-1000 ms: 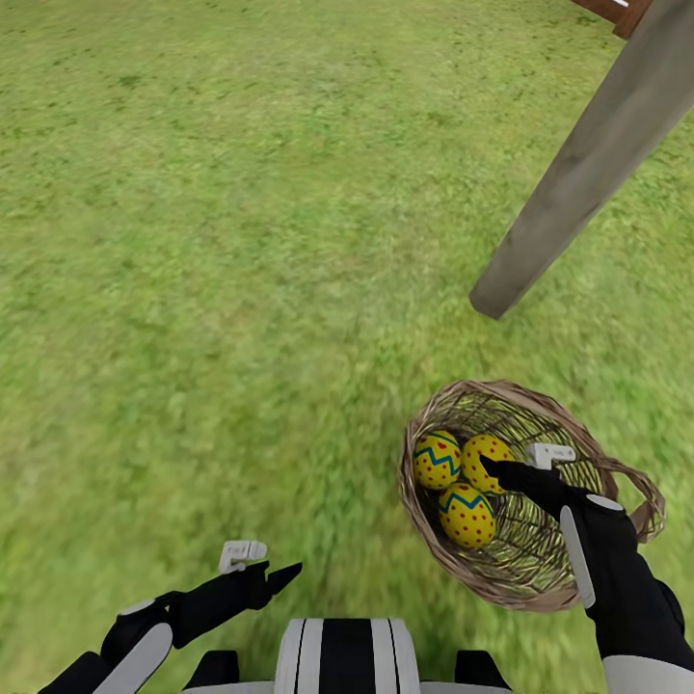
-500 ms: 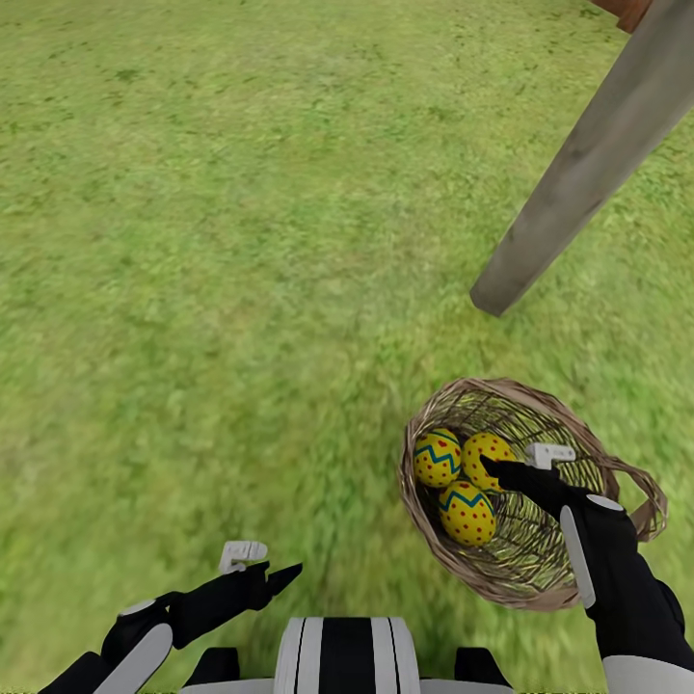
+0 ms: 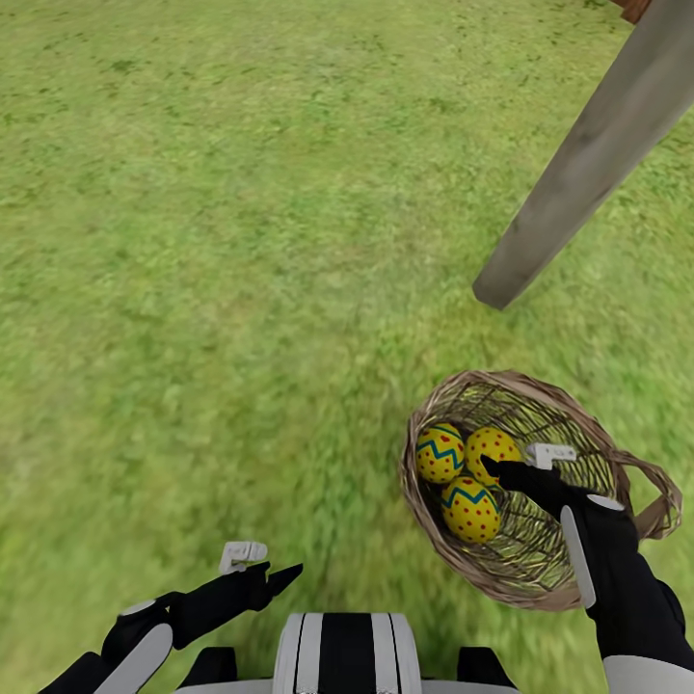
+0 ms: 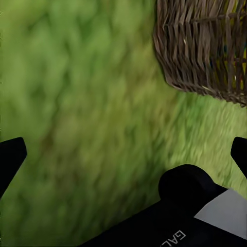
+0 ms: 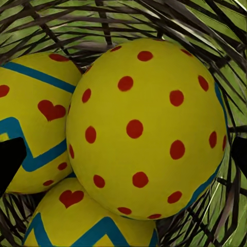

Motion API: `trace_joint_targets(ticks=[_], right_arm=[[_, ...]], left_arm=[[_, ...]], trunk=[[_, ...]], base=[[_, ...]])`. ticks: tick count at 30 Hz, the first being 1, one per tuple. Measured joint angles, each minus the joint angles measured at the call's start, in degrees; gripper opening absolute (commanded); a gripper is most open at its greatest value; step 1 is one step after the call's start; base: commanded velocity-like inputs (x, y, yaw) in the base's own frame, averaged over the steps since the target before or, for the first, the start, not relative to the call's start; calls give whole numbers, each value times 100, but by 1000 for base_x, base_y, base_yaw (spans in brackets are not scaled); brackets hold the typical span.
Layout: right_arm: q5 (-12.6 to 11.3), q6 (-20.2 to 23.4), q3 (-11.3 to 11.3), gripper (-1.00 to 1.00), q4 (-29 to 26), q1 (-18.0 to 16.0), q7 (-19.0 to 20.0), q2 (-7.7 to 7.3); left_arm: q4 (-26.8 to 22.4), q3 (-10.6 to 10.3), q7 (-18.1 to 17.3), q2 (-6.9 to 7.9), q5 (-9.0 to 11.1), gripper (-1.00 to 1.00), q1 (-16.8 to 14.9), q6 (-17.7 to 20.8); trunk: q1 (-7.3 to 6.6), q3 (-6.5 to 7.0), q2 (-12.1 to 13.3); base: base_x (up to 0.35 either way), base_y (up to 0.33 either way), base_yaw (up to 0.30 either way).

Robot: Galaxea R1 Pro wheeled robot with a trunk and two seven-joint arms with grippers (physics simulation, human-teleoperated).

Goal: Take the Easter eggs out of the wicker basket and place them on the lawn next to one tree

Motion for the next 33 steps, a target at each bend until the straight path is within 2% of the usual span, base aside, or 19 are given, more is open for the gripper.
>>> trace_joint_targets(ticks=[3,5,8,20,24,33], right_arm=[[7,6,0,100,0,0,-51,-2],[4,1,6,100,-7,0,-260,-3],[2,-5,13,100,-14,-3,-359,-10],[41,-2,52,100,-107,-9,-378,-11],[41,-6,52,100,-105,-9,-374,-11],[41,-13,82,100,-113,-9,-383,-11]], left_arm=[[0,-6,0,-1,0,100,0,2],[0,-7,0,-2,1,100,1,2],[0,-13,0,-4,1,100,0,1],[0,-20,9,-7,1,100,-1,2],[0,-36,9,-7,0,100,0,2],[0,-42,9,-7,1,100,1,1]], trunk=[[66,-54,-120],[66,-54,-122],[66,-54,-122],[66,-54,-122],[154,-126,-281],[154,-126,-282]], base=[[0,0,0],[0,0,0],[0,0,0],[0,0,0],[0,0,0],[0,0,0]])
